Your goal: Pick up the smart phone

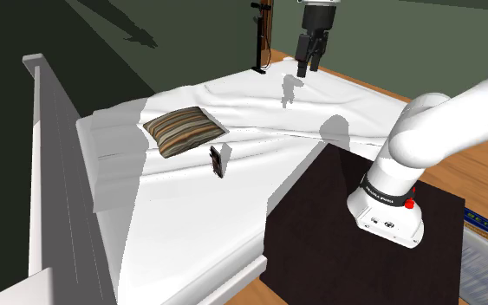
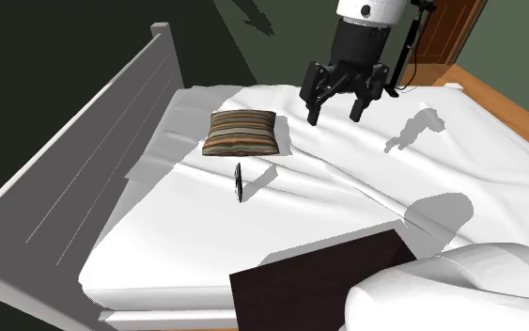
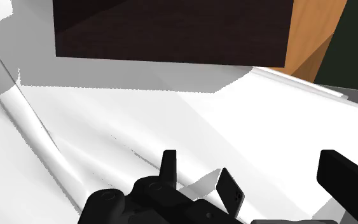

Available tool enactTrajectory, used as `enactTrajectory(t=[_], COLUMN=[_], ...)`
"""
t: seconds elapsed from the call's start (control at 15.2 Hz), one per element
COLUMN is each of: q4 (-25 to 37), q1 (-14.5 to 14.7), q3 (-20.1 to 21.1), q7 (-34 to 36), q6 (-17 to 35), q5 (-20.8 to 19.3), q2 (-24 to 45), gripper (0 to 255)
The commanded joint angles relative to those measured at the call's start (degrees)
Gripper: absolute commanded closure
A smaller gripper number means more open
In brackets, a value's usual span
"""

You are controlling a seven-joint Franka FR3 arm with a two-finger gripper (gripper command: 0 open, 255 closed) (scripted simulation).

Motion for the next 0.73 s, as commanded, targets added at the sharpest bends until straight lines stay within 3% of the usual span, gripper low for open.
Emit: enactTrajectory(t=[0.0,0.66], q4=[0.0,-0.2], q1=[0.0,2.4], q3=[0.0,5.5], q7=[0.0,5.3], q6=[0.0,17.2], q5=[0.0,2.9], q2=[0.0,18.0], gripper=[0,0])
